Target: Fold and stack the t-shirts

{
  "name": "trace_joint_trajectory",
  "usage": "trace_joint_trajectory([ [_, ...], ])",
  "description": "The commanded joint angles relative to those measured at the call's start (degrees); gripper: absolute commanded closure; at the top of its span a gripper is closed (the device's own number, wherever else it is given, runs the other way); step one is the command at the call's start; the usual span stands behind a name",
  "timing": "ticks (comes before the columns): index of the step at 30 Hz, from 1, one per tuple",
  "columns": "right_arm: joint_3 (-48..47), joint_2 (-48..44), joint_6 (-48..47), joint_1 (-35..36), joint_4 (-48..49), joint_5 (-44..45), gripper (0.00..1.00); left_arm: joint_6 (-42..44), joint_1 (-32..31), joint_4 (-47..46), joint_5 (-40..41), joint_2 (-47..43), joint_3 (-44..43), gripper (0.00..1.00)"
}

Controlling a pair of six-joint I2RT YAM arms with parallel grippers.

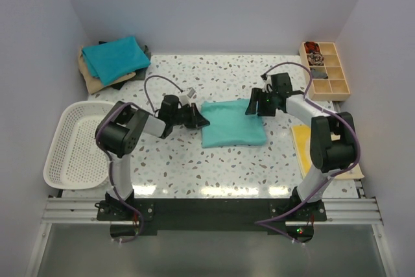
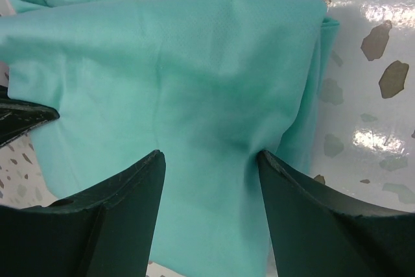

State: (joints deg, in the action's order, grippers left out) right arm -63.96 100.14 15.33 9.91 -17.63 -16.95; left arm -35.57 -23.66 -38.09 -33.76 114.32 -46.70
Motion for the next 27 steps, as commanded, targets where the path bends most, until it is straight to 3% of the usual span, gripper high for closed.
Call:
trace_joint_trajectory([
  [1,-0.81,-1.35,-0.57,0.02,-0.04,1.92,0.36,-1.17,-0.33,0.99,0.00,3.01,-5.93,1.00],
  [9,-0.72,-3.72,-0.39,0.02,-0.48,3.15,0.36,5.85,-0.25,15.13,6.15,0.73,-16.31,1.00],
  [18,-2.22,-3.46,-0.74,-0.15,-1.27,2.89,0.36,18.07,1.16,31.66,18.98,-2.70,-28.09,1.00],
  [27,-1.87,-3.46,-0.57,0.02,-0.30,1.13,0.37,28.09,9.50,45.54,23.29,-0.34,-44.69,1.00],
])
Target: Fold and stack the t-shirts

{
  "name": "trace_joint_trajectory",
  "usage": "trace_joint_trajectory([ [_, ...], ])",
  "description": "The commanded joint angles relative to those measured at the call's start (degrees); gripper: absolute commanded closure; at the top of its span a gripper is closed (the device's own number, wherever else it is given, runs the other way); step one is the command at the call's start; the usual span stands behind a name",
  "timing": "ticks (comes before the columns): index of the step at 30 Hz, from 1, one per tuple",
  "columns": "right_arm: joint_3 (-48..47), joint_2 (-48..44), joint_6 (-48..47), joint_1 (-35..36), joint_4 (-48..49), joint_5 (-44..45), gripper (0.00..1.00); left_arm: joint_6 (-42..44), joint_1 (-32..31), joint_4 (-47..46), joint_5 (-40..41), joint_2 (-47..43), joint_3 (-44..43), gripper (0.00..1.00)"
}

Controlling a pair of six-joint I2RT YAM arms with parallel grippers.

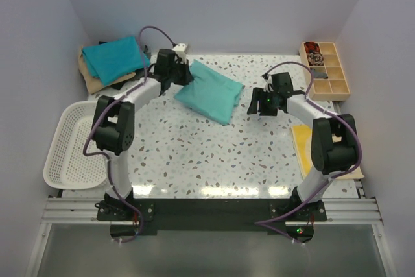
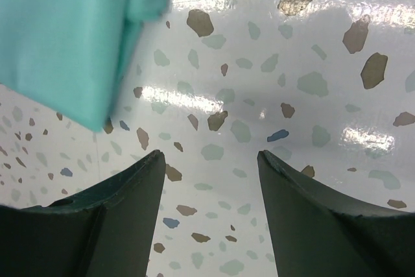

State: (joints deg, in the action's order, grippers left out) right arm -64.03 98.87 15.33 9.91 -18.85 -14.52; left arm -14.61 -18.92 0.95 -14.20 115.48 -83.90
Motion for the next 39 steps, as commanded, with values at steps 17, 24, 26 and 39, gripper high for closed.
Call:
trace_joint_trajectory([
  [17,-4.00,3.35,-0.22,0.02,2.24,-4.55,0.37,20.76,24.53,22.43,16.11,11.35,-44.87,1.00],
  [24,-4.88,6.24,0.22,-0.07,2.68,-7.45,0.37,17.61,33.76,11.28,18.15,5.20,-32.05,1.00],
  [26,-4.79,6.69,0.31,0.02,2.77,-7.97,0.37,17.34,34.30,7.85,19.11,4.76,-30.20,1.00],
  [39,-4.09,4.41,-0.65,0.11,2.42,-8.33,0.37,11.46,32.20,-2.10,26.51,-5.25,-16.21,0.00],
])
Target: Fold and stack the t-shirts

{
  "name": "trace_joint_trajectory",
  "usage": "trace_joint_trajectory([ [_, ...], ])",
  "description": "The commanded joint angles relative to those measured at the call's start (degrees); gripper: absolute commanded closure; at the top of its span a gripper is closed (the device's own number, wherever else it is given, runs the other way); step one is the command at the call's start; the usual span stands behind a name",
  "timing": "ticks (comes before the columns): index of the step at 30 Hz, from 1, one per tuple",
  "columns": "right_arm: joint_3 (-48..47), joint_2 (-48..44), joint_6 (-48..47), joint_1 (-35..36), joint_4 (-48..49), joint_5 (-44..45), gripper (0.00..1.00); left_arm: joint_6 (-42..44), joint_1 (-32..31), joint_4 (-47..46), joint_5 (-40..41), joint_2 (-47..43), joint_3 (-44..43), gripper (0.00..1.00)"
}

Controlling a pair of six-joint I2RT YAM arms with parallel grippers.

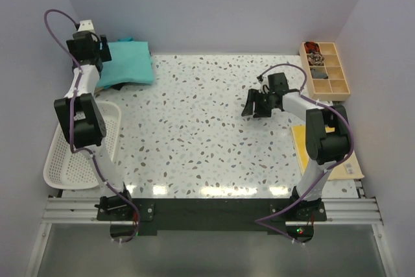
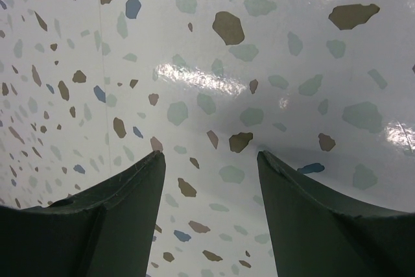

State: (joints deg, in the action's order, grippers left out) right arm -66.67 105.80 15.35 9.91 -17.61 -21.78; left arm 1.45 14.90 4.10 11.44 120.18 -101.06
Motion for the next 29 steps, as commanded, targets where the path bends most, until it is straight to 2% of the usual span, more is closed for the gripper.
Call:
trace_joint_trajectory([
  [1,-1.09,-2.79,-0.76,0.19,1.43,-0.98,0.37,-5.23,-2.15,-5.76,0.78,-11.71,1.73,0.00],
  [7,1.90,-6.21,-0.24,0.63,3.45,1.39,0.36,-7.16,-12.16,-15.33,-7.21,-33.56,17.19,0.00],
  [11,3.48,-11.21,0.46,1.07,3.10,2.97,0.36,-14.45,-19.89,-18.42,-12.83,-43.35,29.64,0.00],
  [12,4.87,-12.62,0.55,1.60,3.02,3.67,0.36,-13.68,-23.30,-19.21,-16.59,-45.19,32.04,0.00],
  [14,6.99,-17.61,0.73,2.39,3.10,4.29,0.36,-14.97,-26.83,-20.71,-15.24,-50.11,38.00,0.00],
  [17,11.64,-24.38,0.90,3.44,2.23,5.69,0.35,-19.10,-30.62,-17.99,-13.29,-55.57,43.81,0.00],
  [18,14.09,-26.24,0.91,3.80,1.70,6.39,0.35,-20.16,-31.67,-14.16,-12.24,-56.80,44.88,0.00],
  [25,25.44,-41.89,3.01,5.29,0.73,10.96,0.34,-19.65,-33.79,-13.32,-13.81,-71.90,63.06,0.00],
  [29,29.05,-46.82,4.42,5.47,0.99,16.40,0.30,-20.42,-36.16,-14.72,-6.62,-77.02,68.26,0.00],
])
